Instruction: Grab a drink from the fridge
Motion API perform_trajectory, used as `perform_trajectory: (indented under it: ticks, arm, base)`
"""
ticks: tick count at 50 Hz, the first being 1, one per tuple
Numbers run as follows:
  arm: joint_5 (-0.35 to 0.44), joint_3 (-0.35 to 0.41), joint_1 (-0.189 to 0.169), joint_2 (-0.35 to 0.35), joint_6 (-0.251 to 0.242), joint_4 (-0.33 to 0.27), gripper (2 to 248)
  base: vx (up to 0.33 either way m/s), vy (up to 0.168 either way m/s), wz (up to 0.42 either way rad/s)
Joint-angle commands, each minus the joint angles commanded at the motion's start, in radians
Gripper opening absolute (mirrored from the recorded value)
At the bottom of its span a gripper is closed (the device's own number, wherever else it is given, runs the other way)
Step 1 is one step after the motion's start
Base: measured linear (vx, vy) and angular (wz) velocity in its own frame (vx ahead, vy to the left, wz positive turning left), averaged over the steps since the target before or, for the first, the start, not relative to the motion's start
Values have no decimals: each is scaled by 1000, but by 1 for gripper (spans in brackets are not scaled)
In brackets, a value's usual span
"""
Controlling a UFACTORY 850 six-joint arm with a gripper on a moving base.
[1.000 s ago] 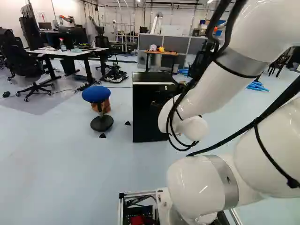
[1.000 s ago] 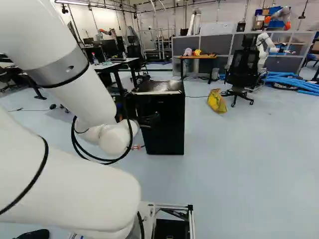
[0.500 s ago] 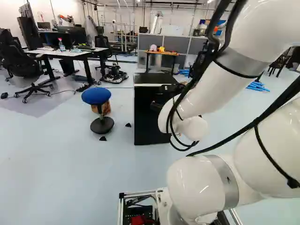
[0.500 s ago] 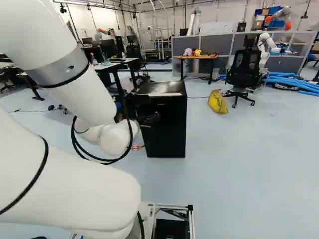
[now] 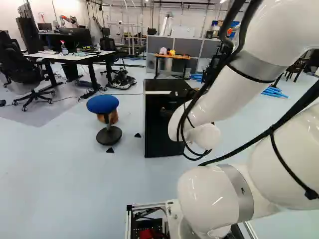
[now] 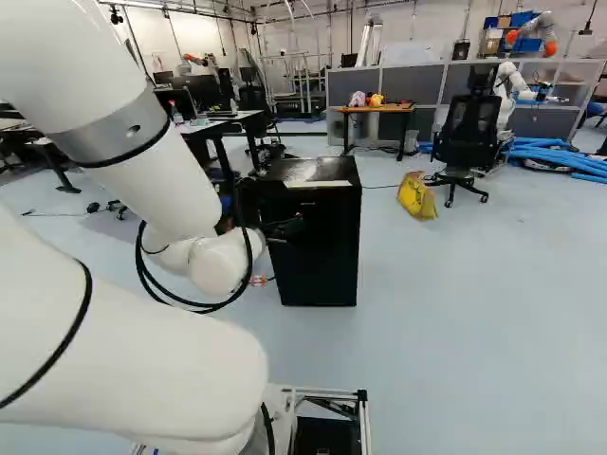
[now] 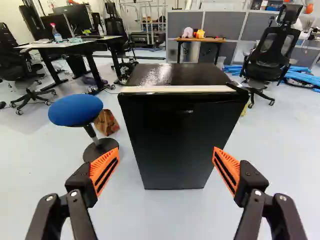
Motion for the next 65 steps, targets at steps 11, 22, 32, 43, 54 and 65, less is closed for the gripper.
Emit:
perform_trajectory:
  ticks: [11, 22, 32, 43, 54, 65]
  arm:
    - [0, 0, 0, 0, 0, 0, 247]
    - [0, 0, 0, 0, 0, 0, 247]
    - [0, 0, 0, 0, 0, 0, 247]
    - [0, 0, 0, 0, 0, 0, 247]
    - [0, 0, 0, 0, 0, 0, 247]
    - [0, 0, 0, 0, 0, 0, 247]
  base:
    - [87, 54, -13]
    - [88, 54, -14]
    - [84, 53, -15]
    - [86, 62, -22]
    - [72, 66, -14]
    - [63, 58, -8]
